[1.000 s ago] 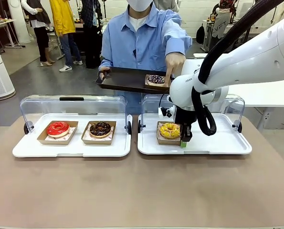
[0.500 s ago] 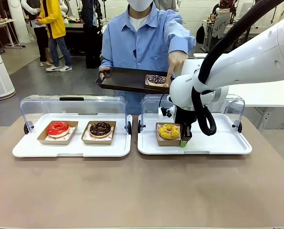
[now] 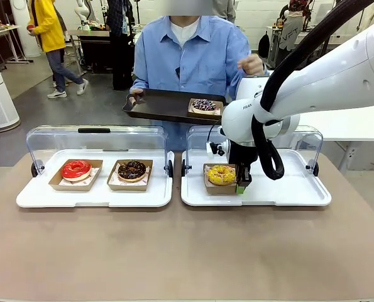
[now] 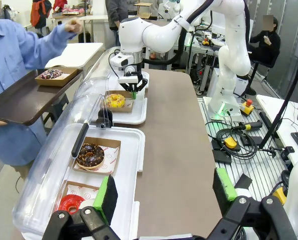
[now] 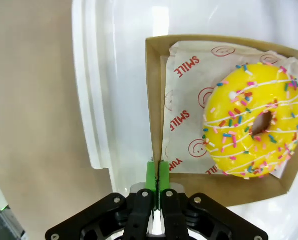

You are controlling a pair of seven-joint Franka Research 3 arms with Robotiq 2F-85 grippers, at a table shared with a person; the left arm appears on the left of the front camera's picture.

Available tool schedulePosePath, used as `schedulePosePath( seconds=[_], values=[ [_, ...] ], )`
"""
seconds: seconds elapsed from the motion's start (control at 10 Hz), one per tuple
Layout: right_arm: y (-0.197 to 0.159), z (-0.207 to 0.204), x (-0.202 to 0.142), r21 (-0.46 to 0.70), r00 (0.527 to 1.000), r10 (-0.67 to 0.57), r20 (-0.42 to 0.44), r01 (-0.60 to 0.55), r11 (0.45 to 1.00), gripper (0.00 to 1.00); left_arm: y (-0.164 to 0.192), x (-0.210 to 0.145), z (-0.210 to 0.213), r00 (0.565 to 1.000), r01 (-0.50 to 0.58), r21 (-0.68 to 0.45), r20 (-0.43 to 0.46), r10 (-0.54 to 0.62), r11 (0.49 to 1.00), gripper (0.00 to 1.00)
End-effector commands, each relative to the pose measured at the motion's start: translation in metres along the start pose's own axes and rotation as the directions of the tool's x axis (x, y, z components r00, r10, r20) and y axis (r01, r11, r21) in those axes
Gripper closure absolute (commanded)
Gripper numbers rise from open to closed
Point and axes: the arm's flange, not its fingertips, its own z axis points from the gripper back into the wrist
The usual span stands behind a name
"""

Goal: Provide the desired donut to the person.
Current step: Pick up and lift the Paper togo box containing the Donut pointed at by the person.

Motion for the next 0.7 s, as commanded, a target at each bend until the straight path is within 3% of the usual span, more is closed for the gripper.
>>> schedulePosePath(
  seconds=[0.0,0.4,0.6],
  values=[
    [0.018,0.007,0.008,-0.041,0.999,0.024,-0.024,-0.025,0.999,1.0,-0.002,0.001,0.001,1.0,0.003,-0.003,0.003,-0.003,1.0,0.0],
    [0.052,0.042,0.032,-0.064,0.999,0.015,-0.046,-0.018,0.998,1.0,-0.002,0.001,0.001,1.0,0.003,-0.003,0.003,-0.003,1.0,0.0],
    [0.072,0.065,0.042,-0.035,0.995,-0.052,-0.09,0.049,0.998,1.0,-0.002,0.001,0.001,1.0,0.003,-0.003,0.003,-0.003,1.0,0.0]
  ],
)
